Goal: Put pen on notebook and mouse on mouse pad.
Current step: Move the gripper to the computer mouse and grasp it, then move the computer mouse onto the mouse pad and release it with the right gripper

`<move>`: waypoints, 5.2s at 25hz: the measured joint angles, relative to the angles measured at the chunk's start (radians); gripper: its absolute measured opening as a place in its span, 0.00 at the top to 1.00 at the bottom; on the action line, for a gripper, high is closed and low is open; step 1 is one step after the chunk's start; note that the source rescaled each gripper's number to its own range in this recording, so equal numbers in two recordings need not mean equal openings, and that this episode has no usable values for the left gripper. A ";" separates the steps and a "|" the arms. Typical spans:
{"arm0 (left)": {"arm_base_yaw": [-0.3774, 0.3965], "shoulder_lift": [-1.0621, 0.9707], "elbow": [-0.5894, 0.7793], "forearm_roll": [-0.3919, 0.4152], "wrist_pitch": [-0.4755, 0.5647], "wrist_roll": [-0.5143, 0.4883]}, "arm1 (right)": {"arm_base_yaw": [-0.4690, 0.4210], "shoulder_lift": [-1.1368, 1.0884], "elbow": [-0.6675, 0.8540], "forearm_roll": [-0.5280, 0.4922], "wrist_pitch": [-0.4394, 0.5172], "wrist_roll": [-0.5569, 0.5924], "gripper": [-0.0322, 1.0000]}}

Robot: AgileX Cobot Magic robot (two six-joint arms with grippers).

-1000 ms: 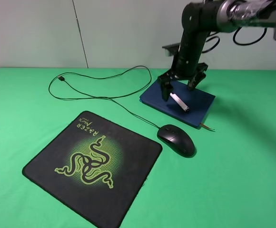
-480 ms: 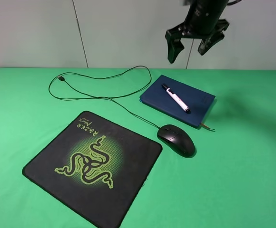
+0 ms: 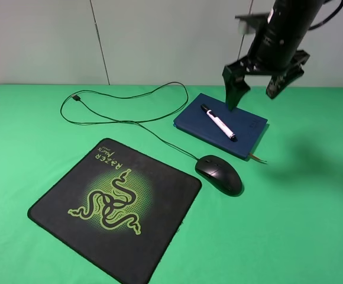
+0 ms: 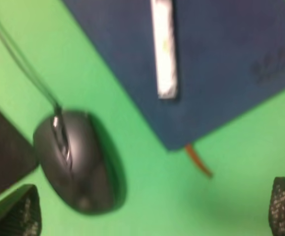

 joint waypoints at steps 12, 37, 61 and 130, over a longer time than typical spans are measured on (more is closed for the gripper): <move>0.000 0.000 0.000 0.000 0.000 0.000 | 0.162 -0.014 0.353 -0.021 -0.318 -0.034 0.00; 0.000 0.000 0.000 0.000 0.000 0.000 | 0.185 0.149 0.432 0.052 -0.572 -0.170 0.00; 0.000 0.000 0.000 0.000 0.000 0.000 | 0.185 0.121 0.394 -0.008 -0.476 -0.139 0.40; 0.000 0.000 0.000 0.000 0.000 0.000 | 0.685 0.434 -0.049 0.026 -0.396 0.113 0.00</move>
